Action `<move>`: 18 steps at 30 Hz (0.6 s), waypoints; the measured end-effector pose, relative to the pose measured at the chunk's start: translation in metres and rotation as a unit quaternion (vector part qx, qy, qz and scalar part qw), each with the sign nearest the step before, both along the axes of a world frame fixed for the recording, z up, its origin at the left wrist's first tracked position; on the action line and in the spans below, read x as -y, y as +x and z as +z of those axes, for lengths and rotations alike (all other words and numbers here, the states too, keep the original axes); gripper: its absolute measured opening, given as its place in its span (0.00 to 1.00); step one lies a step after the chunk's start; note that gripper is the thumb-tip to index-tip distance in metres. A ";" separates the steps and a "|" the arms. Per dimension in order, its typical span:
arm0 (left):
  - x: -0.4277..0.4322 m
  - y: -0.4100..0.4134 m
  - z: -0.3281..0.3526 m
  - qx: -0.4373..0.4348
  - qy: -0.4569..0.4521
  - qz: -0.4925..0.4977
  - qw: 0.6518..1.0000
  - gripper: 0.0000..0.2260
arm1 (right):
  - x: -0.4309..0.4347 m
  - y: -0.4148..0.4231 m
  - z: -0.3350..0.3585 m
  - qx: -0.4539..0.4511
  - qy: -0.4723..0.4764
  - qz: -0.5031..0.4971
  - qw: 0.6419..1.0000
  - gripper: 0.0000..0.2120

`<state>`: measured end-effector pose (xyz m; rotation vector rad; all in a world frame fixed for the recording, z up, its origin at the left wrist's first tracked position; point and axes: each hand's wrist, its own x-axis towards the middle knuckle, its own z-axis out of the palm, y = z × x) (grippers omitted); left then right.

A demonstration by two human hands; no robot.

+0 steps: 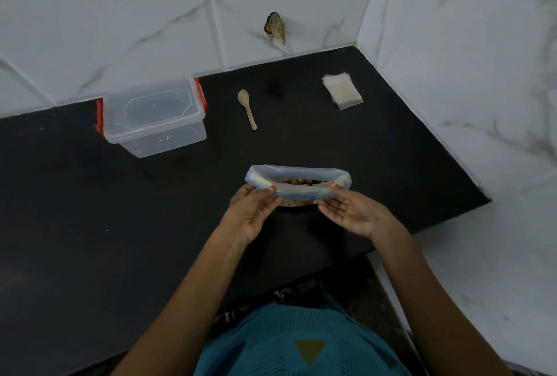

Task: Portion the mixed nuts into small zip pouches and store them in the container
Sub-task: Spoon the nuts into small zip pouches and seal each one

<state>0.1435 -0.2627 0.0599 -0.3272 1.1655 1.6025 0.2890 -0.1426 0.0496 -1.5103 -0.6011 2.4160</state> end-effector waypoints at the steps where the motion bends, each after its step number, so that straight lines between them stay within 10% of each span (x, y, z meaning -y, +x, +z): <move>1: 0.000 0.000 0.000 -0.014 0.004 0.003 1.000 0.12 | 0.000 -0.001 0.000 -0.016 0.001 -0.012 1.000 0.11; 10: -0.007 0.002 -0.003 0.108 0.060 0.137 0.983 0.13 | 0.002 -0.005 -0.002 -0.099 -0.028 -0.067 0.992 0.07; 18: -0.002 0.000 -0.003 0.025 0.034 0.062 0.997 0.09 | 0.005 -0.005 -0.007 -0.064 -0.057 -0.097 0.992 0.11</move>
